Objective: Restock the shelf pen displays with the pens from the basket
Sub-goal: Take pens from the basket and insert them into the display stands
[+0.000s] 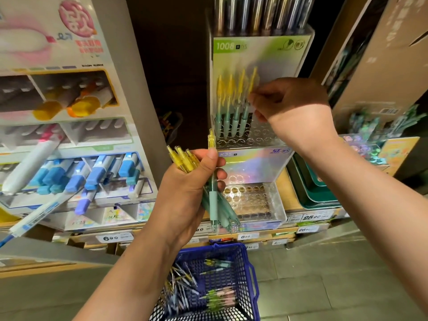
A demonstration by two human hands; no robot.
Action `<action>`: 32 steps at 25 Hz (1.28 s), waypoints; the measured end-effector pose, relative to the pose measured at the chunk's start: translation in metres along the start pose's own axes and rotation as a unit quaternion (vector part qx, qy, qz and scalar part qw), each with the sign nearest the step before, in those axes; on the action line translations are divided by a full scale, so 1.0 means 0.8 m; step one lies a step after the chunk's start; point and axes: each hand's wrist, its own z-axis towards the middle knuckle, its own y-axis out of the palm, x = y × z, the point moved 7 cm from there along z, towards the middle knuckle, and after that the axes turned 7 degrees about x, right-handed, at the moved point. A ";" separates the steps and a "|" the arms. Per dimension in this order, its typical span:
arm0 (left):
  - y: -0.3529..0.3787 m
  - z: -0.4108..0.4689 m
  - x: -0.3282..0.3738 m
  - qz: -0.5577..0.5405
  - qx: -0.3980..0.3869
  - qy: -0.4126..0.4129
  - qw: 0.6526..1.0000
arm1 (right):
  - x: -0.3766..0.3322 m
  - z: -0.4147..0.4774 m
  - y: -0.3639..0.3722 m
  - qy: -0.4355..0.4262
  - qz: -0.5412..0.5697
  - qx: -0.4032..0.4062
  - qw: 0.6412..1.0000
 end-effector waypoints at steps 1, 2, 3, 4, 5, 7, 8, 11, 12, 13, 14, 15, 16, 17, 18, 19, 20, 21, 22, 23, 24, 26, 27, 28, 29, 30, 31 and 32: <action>0.001 -0.001 0.001 0.005 0.001 0.006 1.000 | 0.001 -0.004 -0.002 0.006 -0.033 0.000 0.999; 0.002 -0.001 0.003 0.010 0.001 0.013 1.000 | 0.003 -0.012 -0.003 0.021 -0.048 -0.006 0.999; 0.003 -0.001 0.004 0.018 0.000 0.020 1.000 | 0.006 -0.023 0.002 0.048 -0.028 -0.034 0.998; 0.004 -0.001 0.006 0.029 -0.002 0.027 0.999 | 0.007 -0.038 0.012 0.085 0.025 -0.091 0.992; 0.006 -0.001 0.007 0.044 -0.004 0.035 0.998 | 0.005 -0.055 0.025 0.122 0.085 -0.163 0.975; 0.009 -0.003 0.008 0.075 -0.010 0.049 0.996 | -0.005 -0.081 0.046 0.150 0.163 -0.273 0.936; 0.009 -0.004 0.007 0.085 -0.010 0.051 0.995 | -0.008 -0.086 0.051 0.154 0.186 -0.293 0.925; 0.007 -0.006 0.007 0.095 -0.007 0.048 0.994 | -0.009 -0.082 0.050 0.154 0.178 -0.269 0.934; 0.006 -0.006 0.008 0.094 -0.004 0.044 0.995 | -0.009 -0.080 0.049 0.153 0.170 -0.249 0.941; 0.004 -0.006 0.007 0.092 0.001 0.038 0.995 | -0.009 -0.077 0.047 0.154 0.163 -0.223 0.949; 0.002 -0.006 0.006 0.090 0.009 0.032 0.995 | -0.009 -0.073 0.043 0.154 0.159 -0.188 0.957; -0.001 -0.004 0.005 0.088 0.019 0.028 0.996 | -0.010 -0.066 0.036 0.154 0.162 -0.152 0.963; -0.004 -0.003 0.004 0.083 0.027 0.023 0.996 | -0.012 -0.058 0.028 0.152 0.175 -0.117 0.966; -0.006 -0.002 0.002 0.072 0.031 0.015 0.997 | -0.015 -0.050 0.020 0.146 0.196 -0.086 0.966; -0.008 -0.001 -0.001 0.053 0.031 0.002 0.998 | -0.018 -0.042 0.010 0.133 0.211 -0.057 0.967; -0.010 0.000 -0.003 0.030 0.030 -0.013 0.999 | -0.022 -0.034 0.001 0.108 0.207 -0.029 0.972; -0.011 0.001 -0.005 0.004 0.030 -0.028 0.999 | -0.027 -0.027 -0.008 0.069 0.189 -0.003 0.979; -0.012 0.002 -0.007 -0.022 0.028 -0.043 0.998 | -0.033 -0.022 -0.015 0.031 0.175 0.022 0.984; -0.012 0.001 -0.008 -0.041 0.025 -0.054 0.997 | -0.038 -0.019 -0.020 0.000 0.166 0.041 0.985; -0.012 0.000 -0.009 -0.048 0.021 -0.060 0.997 | -0.042 -0.016 -0.022 -0.025 0.157 0.053 0.986; -0.011 -0.001 -0.009 -0.047 0.015 -0.063 0.997 | -0.045 -0.015 -0.022 -0.048 0.145 0.061 0.986; -0.012 -0.005 -0.009 -0.045 0.009 -0.068 0.997 | -0.049 -0.013 -0.017 -0.077 0.115 0.064 0.988; -0.013 -0.005 -0.009 -0.047 0.010 -0.072 0.996 | -0.048 -0.012 -0.013 -0.085 0.103 0.060 0.989; -0.014 -0.005 -0.010 -0.046 0.011 -0.074 0.996 | -0.048 -0.012 -0.008 -0.092 0.092 0.054 0.990; -0.015 -0.005 -0.010 -0.042 0.012 -0.076 0.996 | -0.048 -0.011 -0.004 -0.100 0.079 0.050 0.991; -0.015 -0.005 -0.010 -0.038 0.014 -0.076 0.996 | -0.050 -0.012 -0.001 -0.112 0.065 0.046 0.990; -0.016 -0.005 -0.011 -0.033 0.018 -0.074 0.997 | -0.053 -0.013 0.003 -0.130 0.051 0.041 0.989; -0.018 -0.005 -0.012 -0.028 0.023 -0.071 0.997 | -0.057 -0.016 0.007 -0.152 0.032 0.040 0.987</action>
